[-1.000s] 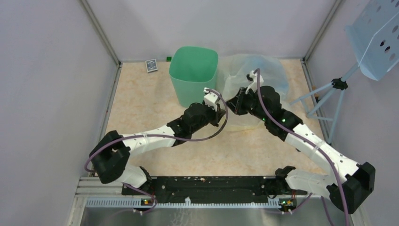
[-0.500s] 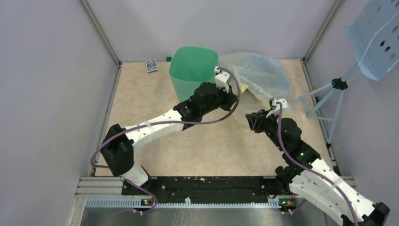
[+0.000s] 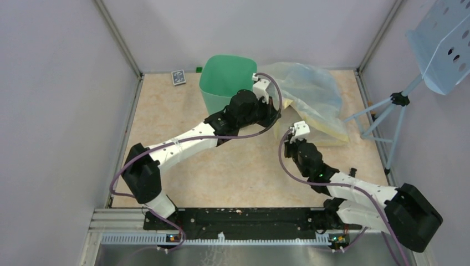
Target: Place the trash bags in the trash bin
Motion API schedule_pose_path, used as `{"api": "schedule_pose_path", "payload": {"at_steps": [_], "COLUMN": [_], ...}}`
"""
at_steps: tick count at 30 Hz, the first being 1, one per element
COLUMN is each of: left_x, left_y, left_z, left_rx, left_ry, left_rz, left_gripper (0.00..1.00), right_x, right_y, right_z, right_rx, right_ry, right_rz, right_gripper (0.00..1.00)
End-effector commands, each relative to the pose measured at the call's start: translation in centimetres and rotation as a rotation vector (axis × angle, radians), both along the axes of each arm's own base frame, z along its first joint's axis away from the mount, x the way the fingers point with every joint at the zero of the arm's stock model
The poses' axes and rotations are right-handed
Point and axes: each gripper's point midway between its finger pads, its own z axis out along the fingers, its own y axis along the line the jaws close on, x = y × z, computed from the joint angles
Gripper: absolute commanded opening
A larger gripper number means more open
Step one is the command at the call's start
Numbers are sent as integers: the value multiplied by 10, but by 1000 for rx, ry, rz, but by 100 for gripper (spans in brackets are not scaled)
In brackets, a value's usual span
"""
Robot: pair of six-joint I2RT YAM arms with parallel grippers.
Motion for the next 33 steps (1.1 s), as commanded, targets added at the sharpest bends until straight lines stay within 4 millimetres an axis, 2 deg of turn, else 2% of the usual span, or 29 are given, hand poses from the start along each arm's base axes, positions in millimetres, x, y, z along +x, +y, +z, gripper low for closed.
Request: {"api": "schedule_pose_path", "payload": {"at_steps": [1,6,12,14,19,24,30,33], "left_x": [-1,-5,-13,-17,-27,-39,-48,-52], "left_y": [2,16,29,35,48,61,65,60], "left_z": [34,37,43,48,57,53,34,29], "left_rx": [-51,-44,-26,-31,-16,8,46,41], "left_ry": [-23,-23,-30,-33,-38,-21,25,54], "left_rz": [-20,-16,-13,-13,-13,-19,-33,-64], "left_gripper": [0,0,0,0,0,0,0,0], "right_x": [24,25,43,46,53,75,104,121], "right_y": [-2,20,37,40,44,27,-12,-40], "right_z": [44,10,-12,-16,-5,4,30,37], "right_rx": [-52,-180,-250,-228,-146,-116,-26,-12], "right_ry": [-234,-163,-2,26,5,25,-16,-19], "right_rz": [-54,82,105,107,139,112,-30,-201], "right_gripper": [0,0,0,0,0,0,0,2]}}
